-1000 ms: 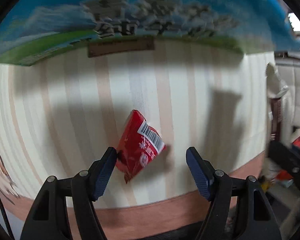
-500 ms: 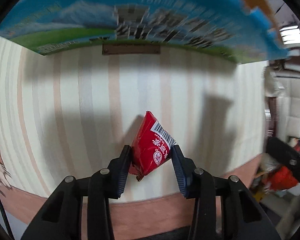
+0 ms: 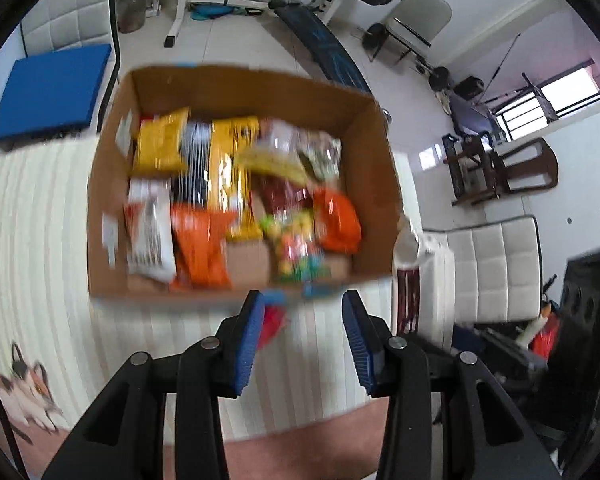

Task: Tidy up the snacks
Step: 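Lift the red packet and white packet and carry both over the box, then lower both packets into the box and open both tools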

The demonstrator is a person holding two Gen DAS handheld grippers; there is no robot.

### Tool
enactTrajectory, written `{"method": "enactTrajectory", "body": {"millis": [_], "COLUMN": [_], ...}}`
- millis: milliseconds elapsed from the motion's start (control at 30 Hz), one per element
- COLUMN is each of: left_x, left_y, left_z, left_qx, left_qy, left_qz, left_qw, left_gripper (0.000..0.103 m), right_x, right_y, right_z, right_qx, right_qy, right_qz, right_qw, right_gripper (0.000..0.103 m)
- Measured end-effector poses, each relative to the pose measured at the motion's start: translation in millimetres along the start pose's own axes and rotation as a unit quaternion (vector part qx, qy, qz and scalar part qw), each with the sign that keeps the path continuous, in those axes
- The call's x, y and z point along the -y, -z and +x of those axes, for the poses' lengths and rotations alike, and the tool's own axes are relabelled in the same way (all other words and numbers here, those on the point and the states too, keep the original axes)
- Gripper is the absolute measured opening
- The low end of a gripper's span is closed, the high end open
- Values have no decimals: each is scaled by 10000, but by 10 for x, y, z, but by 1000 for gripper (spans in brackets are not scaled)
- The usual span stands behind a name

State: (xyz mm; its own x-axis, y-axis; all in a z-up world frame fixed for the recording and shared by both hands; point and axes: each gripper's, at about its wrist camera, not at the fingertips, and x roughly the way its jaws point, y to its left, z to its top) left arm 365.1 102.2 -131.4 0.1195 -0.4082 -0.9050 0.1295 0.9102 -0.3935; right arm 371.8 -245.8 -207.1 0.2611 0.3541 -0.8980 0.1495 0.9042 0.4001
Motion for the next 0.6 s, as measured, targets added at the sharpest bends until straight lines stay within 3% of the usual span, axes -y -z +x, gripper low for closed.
{"method": "enactTrajectory", "body": {"millis": [133,233,267,367,533,600], "left_x": [-35,-94,-111,-146,-256,-277], "left_y": [-397,-408,-334,4,620,736], "left_z": [221,268,275,351,741,891], "left_qx": [2,-71,-95,-270,-599,-463], "left_qy": [-249,-199,-174,-223,-532,-581], "left_qz": [-11,1,27,94,-112,-194], "left_qw": [9997,9998,9998,9993,9967,9970], "left_gripper": [37,38,40,68,69,69], "right_x": [-70,-32,-14,80,402,539], "right_y": [-319,-441,-428,-266,240,415], "right_z": [177,261,258,220,242,296], "right_qx": [-21,-37,-23,-19,-147,-193], "right_qy": [197,212,225,264,163,211], "right_qz": [-47,57,55,66,432,580], "right_qw": [9998,9998,9997,9996,9988,9979], "right_gripper": [57,57,57,57,57,57]}}
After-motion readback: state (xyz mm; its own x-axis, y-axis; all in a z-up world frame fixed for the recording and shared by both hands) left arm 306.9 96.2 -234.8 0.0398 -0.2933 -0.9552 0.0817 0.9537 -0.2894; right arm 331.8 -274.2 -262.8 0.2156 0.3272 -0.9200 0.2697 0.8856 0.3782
